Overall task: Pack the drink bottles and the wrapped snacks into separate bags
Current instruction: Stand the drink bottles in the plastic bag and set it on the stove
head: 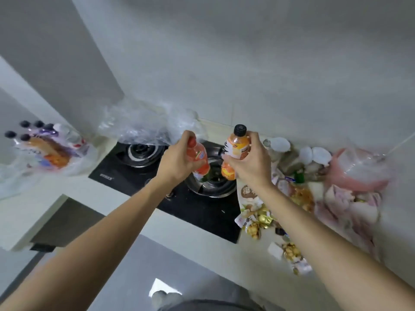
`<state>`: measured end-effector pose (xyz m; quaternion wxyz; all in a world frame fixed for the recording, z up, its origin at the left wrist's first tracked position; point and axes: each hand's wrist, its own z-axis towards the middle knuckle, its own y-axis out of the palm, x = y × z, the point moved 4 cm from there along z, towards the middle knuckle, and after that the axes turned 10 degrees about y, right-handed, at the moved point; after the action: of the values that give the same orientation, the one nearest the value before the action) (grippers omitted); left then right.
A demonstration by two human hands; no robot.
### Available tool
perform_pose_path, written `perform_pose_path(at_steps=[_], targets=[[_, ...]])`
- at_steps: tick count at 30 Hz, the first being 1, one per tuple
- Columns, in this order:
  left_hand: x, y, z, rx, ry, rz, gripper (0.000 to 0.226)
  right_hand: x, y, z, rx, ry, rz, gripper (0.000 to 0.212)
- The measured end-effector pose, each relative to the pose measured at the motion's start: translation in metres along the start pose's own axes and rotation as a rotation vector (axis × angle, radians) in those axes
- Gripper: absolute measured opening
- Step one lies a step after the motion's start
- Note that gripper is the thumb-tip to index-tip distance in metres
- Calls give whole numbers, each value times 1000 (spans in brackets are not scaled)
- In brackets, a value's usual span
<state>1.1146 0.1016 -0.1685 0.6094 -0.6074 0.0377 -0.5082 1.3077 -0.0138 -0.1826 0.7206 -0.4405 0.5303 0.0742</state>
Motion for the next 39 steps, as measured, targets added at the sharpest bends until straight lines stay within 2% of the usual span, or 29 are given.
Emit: perform_pose_path(at_steps=[6,13,20,25,32,35,39], targets=[[-96,-124,-89,159,-116,54,61,-102,116,-60,-149,-118,-22,68],[-211,-245,-202,225,-197,61,64,-211,259,-141,-258,-171,-48,65],[-311,-321,-262,280,-310,92,63,-276,376,-183,-380,-230,-50,70],[-374,-346,-252,294,-361,82,61,-296,445,-169,-413,-213,-7,71],[-462,-360,-178,234,-320,69,65,-312,542,-108,-388,-180,54,77],[-492,-362,-143,184,-297,118,62,-318,573,-86,-353,-178,52,81],[-528,-358,-100,37,-219,270,62,-323,607,-70,-305,-223,14,80]])
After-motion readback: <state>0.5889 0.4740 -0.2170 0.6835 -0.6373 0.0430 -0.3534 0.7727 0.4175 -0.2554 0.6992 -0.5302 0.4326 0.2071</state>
